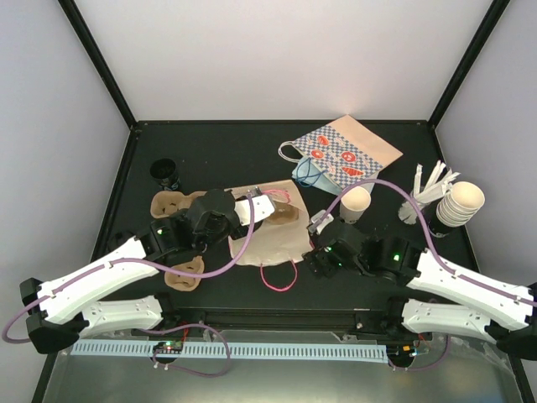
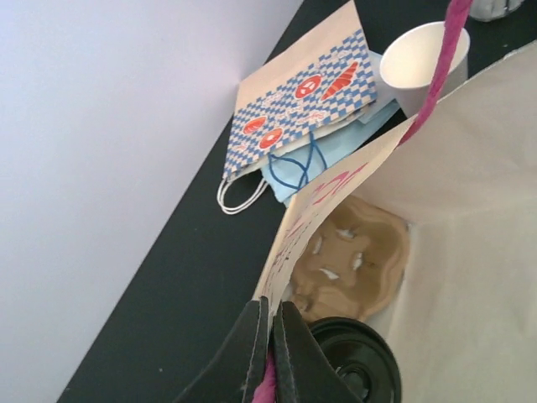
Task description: Pack the takeout coffee
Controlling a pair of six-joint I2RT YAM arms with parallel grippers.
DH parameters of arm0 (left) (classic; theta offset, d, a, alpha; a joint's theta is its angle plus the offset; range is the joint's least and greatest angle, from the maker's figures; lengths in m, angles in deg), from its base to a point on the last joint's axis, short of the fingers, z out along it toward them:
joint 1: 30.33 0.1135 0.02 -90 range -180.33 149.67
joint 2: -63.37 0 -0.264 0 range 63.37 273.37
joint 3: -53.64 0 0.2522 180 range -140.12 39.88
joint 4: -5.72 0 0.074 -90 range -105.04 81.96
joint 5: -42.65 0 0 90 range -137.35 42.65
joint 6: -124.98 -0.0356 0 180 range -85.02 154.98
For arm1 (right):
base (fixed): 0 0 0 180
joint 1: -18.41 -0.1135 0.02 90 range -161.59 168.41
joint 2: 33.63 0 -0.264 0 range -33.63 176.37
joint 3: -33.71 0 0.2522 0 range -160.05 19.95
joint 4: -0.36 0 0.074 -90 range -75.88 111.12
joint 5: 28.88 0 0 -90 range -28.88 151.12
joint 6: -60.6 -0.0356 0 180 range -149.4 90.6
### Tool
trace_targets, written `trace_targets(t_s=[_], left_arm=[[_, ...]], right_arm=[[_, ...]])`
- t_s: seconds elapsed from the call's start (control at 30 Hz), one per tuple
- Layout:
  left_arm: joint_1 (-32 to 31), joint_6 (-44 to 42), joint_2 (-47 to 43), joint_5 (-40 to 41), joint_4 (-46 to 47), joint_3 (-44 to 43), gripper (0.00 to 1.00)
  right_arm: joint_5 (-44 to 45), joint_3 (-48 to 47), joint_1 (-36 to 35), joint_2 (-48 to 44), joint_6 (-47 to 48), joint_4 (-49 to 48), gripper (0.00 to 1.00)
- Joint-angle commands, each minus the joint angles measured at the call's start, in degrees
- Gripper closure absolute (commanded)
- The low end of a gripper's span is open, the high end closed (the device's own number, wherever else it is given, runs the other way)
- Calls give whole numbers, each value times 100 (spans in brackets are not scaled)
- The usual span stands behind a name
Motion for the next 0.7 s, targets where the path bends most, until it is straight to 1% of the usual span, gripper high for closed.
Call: trace_targets(t_s=[0.0, 0.17, 0.37, 0.53, 0.6, 0.67], left_arm=[[-52, -239, -59, 298, 362, -140, 99], [-101, -68, -254, -263, 347, 321, 98], [-142, 238, -425, -483, 336, 618, 99], [-143, 399, -457, -405, 343, 612, 98], [-143, 527, -375, -166, 322, 500, 98], [-98, 603, -232, -16, 251, 311, 98]], right_arm=[[332, 349, -33, 90, -303, -621, 11], [449, 718, -38, 158, -512, -933, 11], [472, 774, -34, 16, -512, -930, 11], [476, 711, -37, -267, -496, -941, 10], [548, 570, -32, -324, -510, -847, 7], [747, 284, -29, -335, -535, -678, 3]])
